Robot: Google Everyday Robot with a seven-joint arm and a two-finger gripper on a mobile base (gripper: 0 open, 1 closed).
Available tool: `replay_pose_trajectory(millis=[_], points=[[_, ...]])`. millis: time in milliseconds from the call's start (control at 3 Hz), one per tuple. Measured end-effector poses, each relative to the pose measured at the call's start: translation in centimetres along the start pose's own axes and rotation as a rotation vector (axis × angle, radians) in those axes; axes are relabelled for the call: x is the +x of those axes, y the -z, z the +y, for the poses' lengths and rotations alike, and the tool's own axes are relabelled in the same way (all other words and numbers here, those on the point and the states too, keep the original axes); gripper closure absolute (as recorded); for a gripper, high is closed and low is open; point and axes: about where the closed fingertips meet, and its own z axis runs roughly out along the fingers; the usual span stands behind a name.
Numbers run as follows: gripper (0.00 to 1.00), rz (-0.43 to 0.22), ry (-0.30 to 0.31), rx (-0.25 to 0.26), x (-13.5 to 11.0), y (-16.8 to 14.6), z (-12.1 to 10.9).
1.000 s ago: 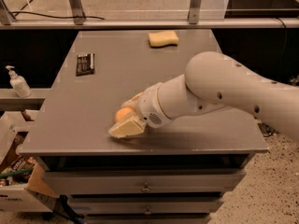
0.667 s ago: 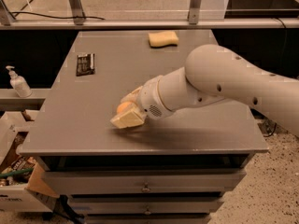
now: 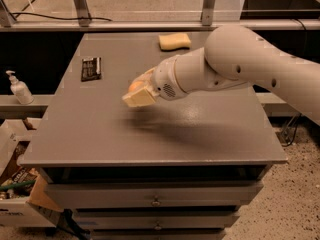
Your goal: Move orange near rxbar chocolate
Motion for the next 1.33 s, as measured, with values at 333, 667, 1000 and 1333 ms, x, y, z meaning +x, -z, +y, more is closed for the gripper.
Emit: replay_pose_trajectory(millis=[333,667,1000,1333], points=[[1.00,0.000,0.000,0.000,0.0,0.0,0.0],[1.00,-0.033,0.000,0.030,-0.4,0.3,-0.1],[1.00,-0.122,0.020,0.067,-2.5,-1.0,-1.7],[1.00,-0.211,0.047,0.110,-4.6,-3.5,-4.8]])
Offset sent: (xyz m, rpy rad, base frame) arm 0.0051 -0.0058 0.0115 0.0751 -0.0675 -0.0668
